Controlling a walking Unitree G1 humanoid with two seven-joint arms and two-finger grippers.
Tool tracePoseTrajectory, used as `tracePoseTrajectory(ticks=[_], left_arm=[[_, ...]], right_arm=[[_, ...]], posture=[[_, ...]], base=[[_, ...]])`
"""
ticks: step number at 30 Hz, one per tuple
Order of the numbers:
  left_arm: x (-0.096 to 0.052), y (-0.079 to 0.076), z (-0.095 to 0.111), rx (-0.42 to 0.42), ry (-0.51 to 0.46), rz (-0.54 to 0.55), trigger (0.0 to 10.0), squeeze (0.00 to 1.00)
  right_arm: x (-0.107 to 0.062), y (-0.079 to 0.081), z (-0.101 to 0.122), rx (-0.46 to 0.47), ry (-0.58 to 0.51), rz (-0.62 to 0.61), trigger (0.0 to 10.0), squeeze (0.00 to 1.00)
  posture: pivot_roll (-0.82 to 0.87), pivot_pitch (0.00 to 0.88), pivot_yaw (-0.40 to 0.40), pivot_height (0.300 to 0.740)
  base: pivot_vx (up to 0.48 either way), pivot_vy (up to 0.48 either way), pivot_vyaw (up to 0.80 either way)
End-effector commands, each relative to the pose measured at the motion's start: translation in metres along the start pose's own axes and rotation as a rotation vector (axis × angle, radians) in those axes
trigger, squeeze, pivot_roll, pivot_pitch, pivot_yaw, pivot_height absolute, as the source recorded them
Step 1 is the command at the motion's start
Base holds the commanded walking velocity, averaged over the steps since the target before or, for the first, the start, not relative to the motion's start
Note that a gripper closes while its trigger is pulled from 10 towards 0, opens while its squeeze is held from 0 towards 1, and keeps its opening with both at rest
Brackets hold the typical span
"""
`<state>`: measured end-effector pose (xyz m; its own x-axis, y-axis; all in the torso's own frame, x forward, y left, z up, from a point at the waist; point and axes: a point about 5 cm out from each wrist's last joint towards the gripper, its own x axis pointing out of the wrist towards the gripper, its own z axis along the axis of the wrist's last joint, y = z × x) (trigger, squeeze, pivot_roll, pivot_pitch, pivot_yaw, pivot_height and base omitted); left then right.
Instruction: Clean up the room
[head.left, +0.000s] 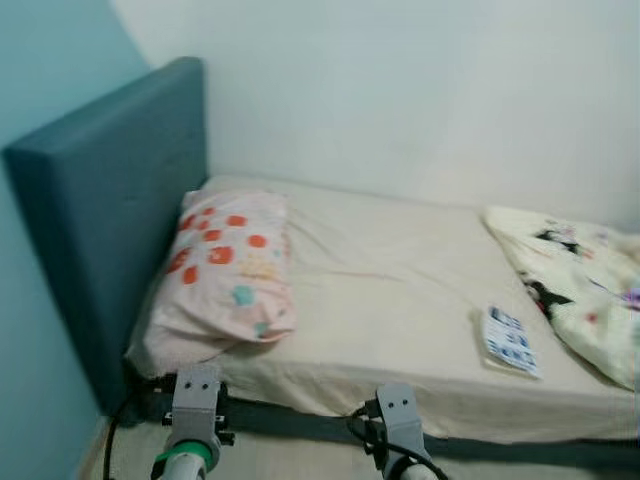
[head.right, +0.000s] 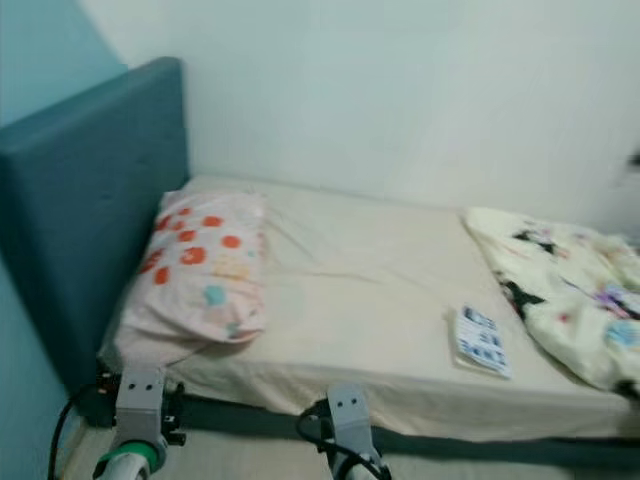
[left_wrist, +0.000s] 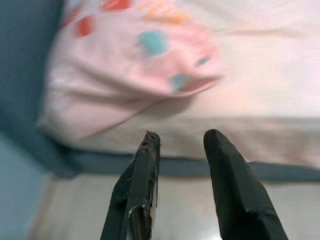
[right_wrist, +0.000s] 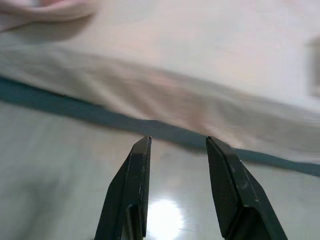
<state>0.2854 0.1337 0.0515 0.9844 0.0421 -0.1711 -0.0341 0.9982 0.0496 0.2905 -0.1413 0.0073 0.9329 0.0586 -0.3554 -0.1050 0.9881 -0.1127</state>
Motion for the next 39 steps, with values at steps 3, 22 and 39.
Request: tracePoseTrajectory(ticks=[3, 22, 39], left_arm=[[-0.0047, 0.0049, -0.0116, 0.015, 0.043, 0.011, 10.0, 0.00], [-0.0037, -0.0014, -0.0102, 0.033, 0.038, -0.015, 10.0, 0.00], [-0.0034, -0.0022, -0.0104, 0.032, 0.040, -0.023, 10.0, 0.00]], right_arm=[[-0.0025, 0.0031, -0.0057, 0.016, 0.016, 0.002, 10.0, 0.00], [-0.0032, 0.0098, -0.0027, 0.002, -0.013, 0.040, 10.0, 0.00], [-0.0033, 0.0097, -0.0025, -0.001, -0.016, 0.041, 10.0, 0.00]], posture=[[0.03, 0.020, -0.039, 0.740], [0.02, 0.015, -0.035, 0.740], [0.02, 0.011, -0.033, 0.740]], base=[[0.000, 0.000, -0.80], [0.000, -0.126, -0.29], [0.000, -0.331, 0.00]])
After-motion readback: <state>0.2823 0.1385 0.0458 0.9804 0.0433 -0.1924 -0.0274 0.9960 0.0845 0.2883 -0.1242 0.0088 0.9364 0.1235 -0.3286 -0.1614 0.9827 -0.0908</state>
